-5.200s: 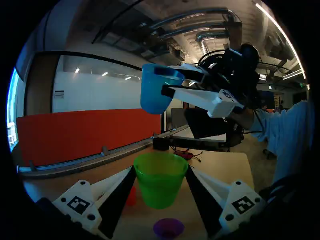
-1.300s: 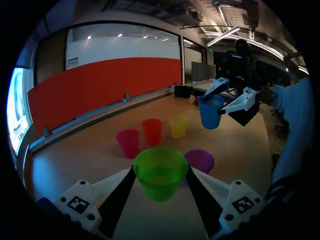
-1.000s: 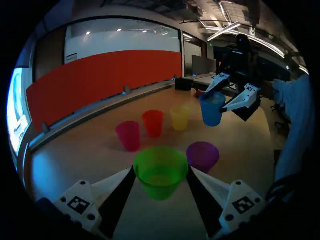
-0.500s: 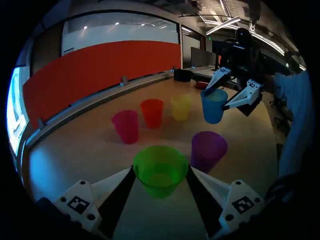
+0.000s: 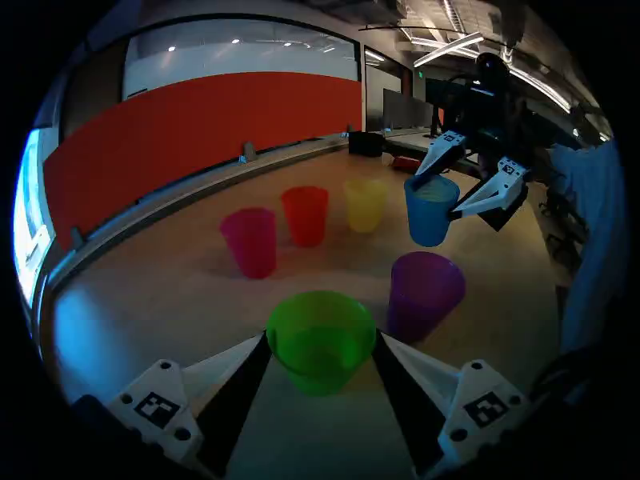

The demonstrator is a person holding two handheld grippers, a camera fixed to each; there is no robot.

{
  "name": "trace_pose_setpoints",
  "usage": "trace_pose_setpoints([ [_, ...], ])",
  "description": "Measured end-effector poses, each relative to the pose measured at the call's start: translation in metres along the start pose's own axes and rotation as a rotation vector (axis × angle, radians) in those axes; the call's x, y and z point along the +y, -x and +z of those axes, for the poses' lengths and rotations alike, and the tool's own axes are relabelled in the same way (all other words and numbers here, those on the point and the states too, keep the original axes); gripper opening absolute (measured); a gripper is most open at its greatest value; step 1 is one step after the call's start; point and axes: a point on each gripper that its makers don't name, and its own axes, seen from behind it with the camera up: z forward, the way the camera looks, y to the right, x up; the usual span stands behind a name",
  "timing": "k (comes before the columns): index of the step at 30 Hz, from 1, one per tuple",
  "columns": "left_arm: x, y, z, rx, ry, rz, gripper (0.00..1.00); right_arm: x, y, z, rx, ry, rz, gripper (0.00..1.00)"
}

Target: Pour water

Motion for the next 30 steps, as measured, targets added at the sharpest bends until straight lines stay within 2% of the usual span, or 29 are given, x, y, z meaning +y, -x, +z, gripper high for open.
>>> trace_pose_setpoints([
  [9, 0.003, -0.001, 0.004, 0.009, 0.011, -0.007, 0.87, -0.001, 0.007, 0.005, -0.013, 0.004, -0.001, 0.92],
  [23, 0.001, 0.004, 0.002, -0.005, 0.0, -0.005, 0.88, -0.005, 0.019, 0.015, -0.025, 0.003, 0.008, 0.92],
  [27, 0.0, 0.005, 0.002, -0.009, -0.005, 0.002, 0.91, -0.007, 0.02, 0.017, -0.027, 0.003, 0.003, 0.92],
  [29, 0.001, 0.005, 0.001, -0.01, -0.005, 0.006, 0.98, -0.007, 0.02, 0.018, -0.027, 0.004, 0.005, 0.92],
  [30, 0.002, 0.005, 0.0, -0.011, -0.004, 0.008, 0.98, -0.008, 0.021, 0.018, -0.027, 0.004, 0.006, 0.92],
])
